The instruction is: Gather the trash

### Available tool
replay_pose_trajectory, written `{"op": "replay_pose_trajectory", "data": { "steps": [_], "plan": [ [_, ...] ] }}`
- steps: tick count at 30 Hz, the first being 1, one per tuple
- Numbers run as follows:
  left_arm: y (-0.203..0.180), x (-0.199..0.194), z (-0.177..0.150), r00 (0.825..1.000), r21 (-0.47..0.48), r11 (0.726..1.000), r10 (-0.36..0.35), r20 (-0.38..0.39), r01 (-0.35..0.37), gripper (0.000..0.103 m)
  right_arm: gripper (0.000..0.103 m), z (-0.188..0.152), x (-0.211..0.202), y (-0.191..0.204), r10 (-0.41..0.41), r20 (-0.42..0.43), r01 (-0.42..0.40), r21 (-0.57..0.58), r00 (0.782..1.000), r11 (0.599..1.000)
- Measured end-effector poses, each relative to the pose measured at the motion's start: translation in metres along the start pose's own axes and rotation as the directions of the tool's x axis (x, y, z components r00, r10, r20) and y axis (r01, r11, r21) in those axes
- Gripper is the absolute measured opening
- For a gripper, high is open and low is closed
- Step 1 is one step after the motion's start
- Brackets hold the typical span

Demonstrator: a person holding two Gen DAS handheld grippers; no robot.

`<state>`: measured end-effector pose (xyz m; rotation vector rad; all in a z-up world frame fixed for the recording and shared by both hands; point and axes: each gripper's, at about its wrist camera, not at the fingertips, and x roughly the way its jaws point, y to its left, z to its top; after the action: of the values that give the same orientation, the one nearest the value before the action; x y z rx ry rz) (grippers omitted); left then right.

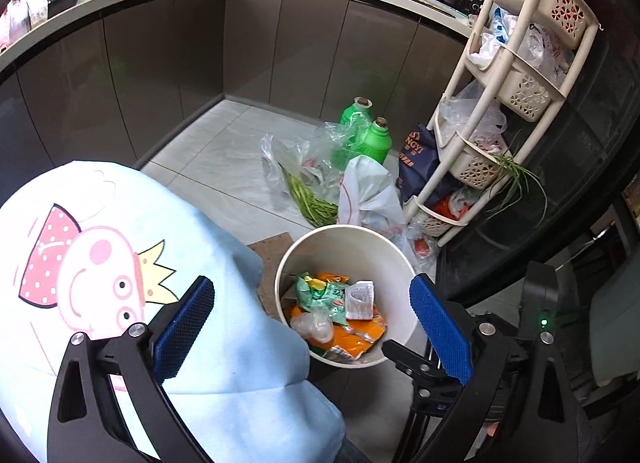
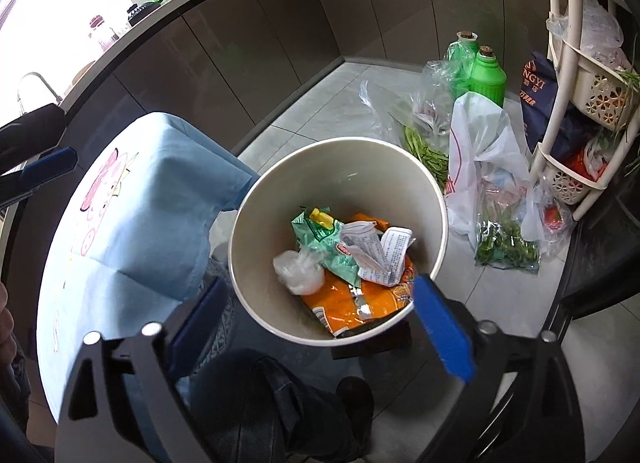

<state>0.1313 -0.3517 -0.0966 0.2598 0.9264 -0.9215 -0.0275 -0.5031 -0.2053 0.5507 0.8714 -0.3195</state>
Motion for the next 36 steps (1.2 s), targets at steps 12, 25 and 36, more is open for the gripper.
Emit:
{"op": "replay_pose_trajectory", "data": {
  "steps": [12, 25, 36],
  "plan": [
    [0.007, -0.045, -0.003, 0.993, -0.050, 0.995, 0.091, 0.077, -0.087, 0.094, 0.099, 0.009, -0.042, 0.023, -0.069, 0.067, 0.074, -0.089, 0.995, 0.993],
    [0.047, -0.150, -0.047, 0.939, -0.241, 0.926, 0.325, 0.113, -0.292, 0.094, 0.100, 0.024, -0.123, 0.119, -0.095, 0.189, 0.141, -0.245, 0.977, 0.959],
    [0.102, -0.201, -0.108, 0.875, -0.363, 0.816, 0.484, 0.002, -0.450, 0.094, 0.100, 0.007, -0.133, 0.222, -0.085, 0.184, 0.147, -0.356, 0.979, 0.923]
  ]
}}
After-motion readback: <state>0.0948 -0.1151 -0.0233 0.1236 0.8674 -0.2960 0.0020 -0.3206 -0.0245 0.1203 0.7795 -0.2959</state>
